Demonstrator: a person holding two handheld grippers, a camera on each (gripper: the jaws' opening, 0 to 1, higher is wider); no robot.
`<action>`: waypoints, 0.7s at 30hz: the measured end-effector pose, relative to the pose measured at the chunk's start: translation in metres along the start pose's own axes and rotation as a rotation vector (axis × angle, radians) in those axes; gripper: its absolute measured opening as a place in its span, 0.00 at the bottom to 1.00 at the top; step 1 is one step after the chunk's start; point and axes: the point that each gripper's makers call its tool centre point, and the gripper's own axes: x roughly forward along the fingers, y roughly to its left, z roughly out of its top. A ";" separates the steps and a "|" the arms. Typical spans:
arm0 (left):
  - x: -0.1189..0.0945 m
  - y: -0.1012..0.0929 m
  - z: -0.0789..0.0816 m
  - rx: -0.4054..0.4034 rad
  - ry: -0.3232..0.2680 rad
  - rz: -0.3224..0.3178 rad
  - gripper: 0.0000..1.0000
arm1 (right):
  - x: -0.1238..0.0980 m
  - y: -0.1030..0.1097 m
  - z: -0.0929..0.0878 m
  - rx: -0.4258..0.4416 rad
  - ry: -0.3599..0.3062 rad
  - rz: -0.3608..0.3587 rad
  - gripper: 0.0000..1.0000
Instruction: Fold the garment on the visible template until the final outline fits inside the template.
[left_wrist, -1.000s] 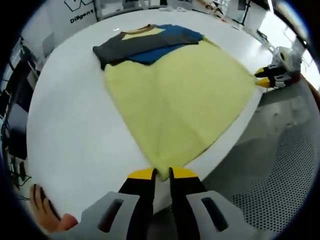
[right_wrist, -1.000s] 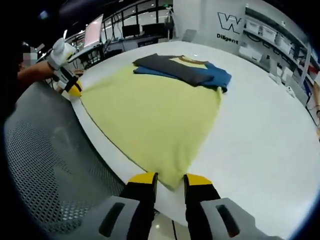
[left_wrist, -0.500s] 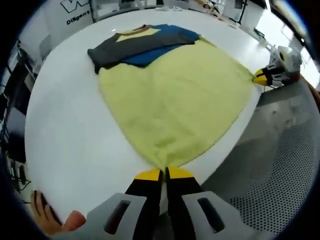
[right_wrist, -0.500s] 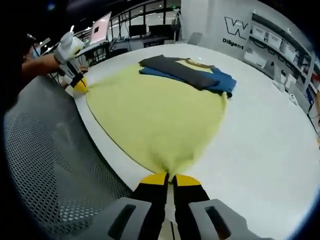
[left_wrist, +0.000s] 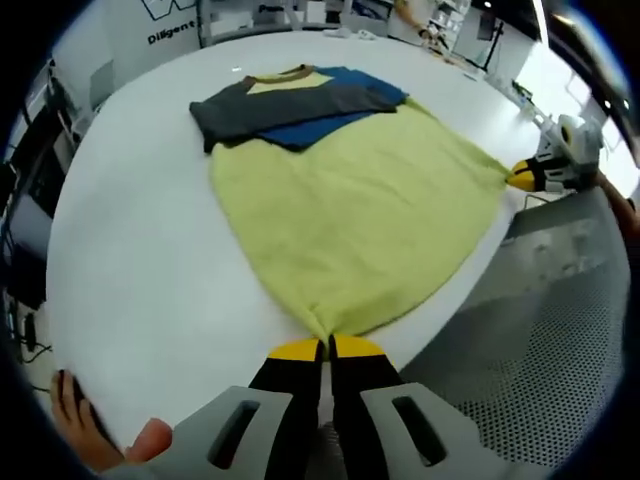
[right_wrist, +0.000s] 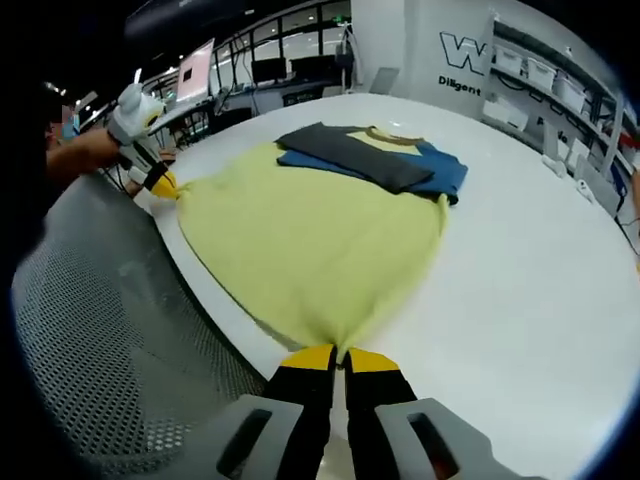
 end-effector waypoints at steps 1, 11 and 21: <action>-0.002 0.000 0.002 -0.011 -0.015 -0.002 0.00 | -0.001 -0.001 0.002 0.001 -0.004 -0.003 0.00; -0.025 0.004 0.030 -0.096 -0.137 -0.036 0.00 | -0.018 -0.005 0.037 -0.007 -0.071 -0.028 0.00; -0.055 0.011 0.080 -0.148 -0.297 -0.070 0.00 | -0.039 -0.020 0.088 0.011 -0.179 -0.052 0.00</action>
